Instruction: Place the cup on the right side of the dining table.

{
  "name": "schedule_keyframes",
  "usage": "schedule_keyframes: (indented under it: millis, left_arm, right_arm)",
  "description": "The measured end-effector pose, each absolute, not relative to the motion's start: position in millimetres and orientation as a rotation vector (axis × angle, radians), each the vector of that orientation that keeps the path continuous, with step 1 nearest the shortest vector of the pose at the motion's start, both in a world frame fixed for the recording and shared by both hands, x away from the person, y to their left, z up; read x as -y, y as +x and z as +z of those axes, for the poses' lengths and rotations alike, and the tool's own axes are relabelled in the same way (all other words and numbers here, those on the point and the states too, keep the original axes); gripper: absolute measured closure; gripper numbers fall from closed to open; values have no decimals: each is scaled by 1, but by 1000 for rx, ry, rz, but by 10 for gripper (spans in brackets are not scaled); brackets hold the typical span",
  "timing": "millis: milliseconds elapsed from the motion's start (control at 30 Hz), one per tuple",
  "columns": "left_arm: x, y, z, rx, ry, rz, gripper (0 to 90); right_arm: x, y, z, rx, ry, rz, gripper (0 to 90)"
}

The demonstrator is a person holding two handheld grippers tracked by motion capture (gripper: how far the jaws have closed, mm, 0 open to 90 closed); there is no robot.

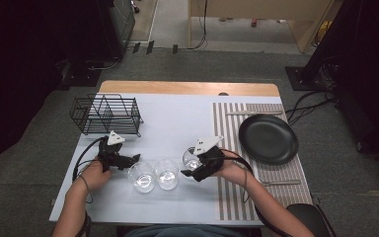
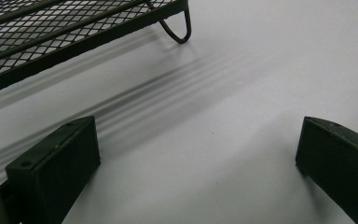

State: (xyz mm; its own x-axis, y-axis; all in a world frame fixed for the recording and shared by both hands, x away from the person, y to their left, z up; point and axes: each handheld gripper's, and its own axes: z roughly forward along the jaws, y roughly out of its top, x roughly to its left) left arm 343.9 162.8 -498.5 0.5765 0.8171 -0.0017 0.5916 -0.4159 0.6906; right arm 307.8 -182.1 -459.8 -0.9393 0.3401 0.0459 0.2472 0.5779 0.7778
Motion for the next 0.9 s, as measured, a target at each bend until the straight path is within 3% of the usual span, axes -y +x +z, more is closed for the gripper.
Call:
schedule_keyframes:
  millis: [900]
  left_arm:
    - [-163, 344, -499, -1117, 2152, 446, 0]
  right_arm:
    - [186, 317, -460, -2603, 601, 1271, 193]
